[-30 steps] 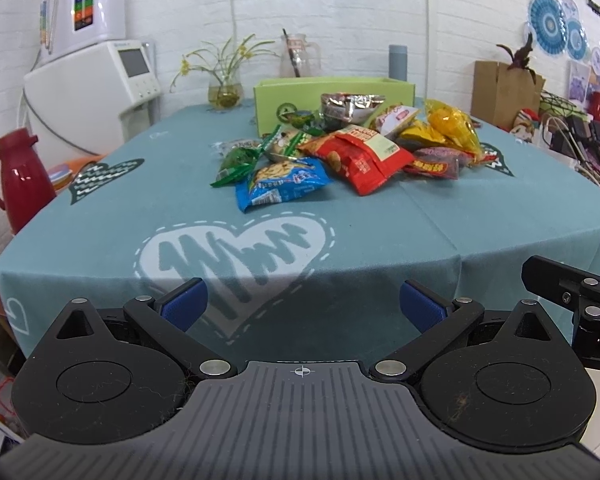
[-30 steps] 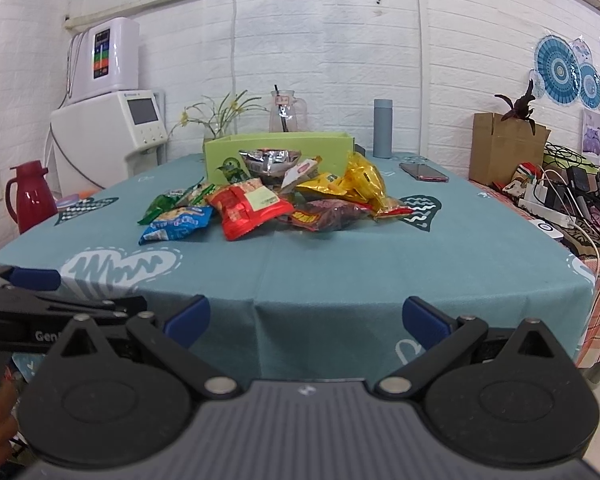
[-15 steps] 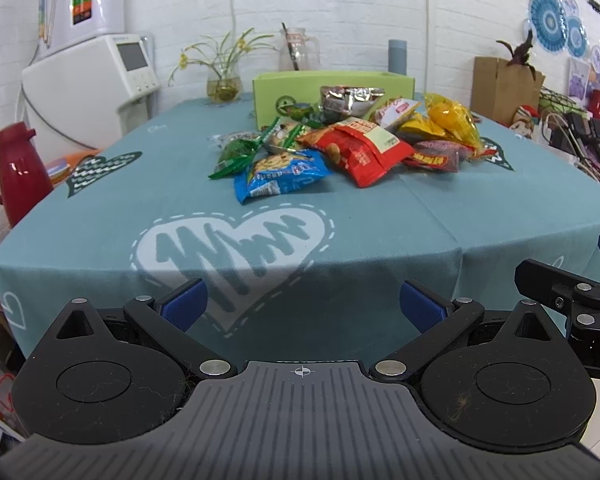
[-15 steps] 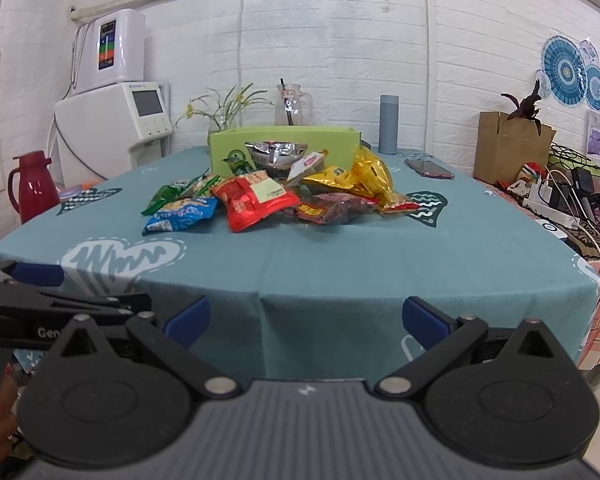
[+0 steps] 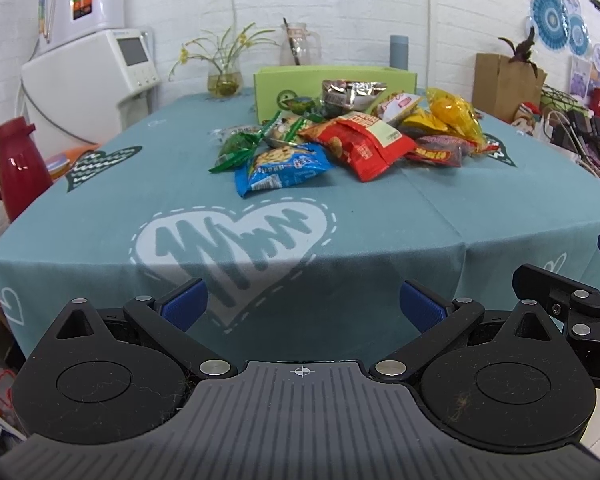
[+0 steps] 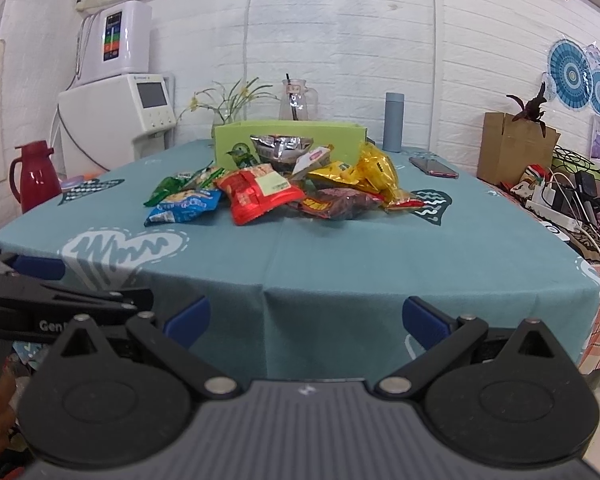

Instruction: Organize snacks

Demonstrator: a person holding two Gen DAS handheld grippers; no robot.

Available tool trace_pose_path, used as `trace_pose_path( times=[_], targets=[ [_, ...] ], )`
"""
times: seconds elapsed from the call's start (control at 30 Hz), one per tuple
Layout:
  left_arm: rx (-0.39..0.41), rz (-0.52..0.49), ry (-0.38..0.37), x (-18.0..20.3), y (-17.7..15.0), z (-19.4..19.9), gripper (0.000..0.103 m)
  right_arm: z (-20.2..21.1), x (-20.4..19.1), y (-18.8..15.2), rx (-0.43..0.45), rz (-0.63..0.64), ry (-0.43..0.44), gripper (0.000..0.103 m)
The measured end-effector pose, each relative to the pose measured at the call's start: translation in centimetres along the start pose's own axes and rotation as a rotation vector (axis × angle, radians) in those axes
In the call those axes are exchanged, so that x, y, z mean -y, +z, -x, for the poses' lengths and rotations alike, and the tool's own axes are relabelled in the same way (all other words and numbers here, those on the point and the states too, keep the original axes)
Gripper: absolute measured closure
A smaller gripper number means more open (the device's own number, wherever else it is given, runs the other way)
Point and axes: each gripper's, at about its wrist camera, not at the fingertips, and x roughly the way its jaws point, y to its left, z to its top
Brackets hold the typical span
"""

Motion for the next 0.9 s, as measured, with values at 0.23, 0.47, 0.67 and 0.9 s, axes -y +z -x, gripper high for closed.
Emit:
trace_pose_path(
  times=[0.23,0.47,0.67,0.9],
  targets=[
    [-0.003,0.0,0.001,0.0,0.0,-0.1,0.011,-0.2,-0.1,0.0,-0.007,0.015,0.004,0.001],
    [-0.015,0.0,0.007,-0.1,0.6,-0.7,0.011,-0.7,0.4,-0.1,-0.001,0.017,-0.004,0.001],
    [-0.01,0.059,0.041,-0.1,2.6,-2.7,0.011,-3.5,2.5,1.3,0.045,0.003,-0.06,0.001],
    [-0.044,0.102,0.06,-1.2,3.3,-4.5,0.011,-11.4,3.8,3.0,-0.054,-0.001,-0.114,0.001]
  ],
)
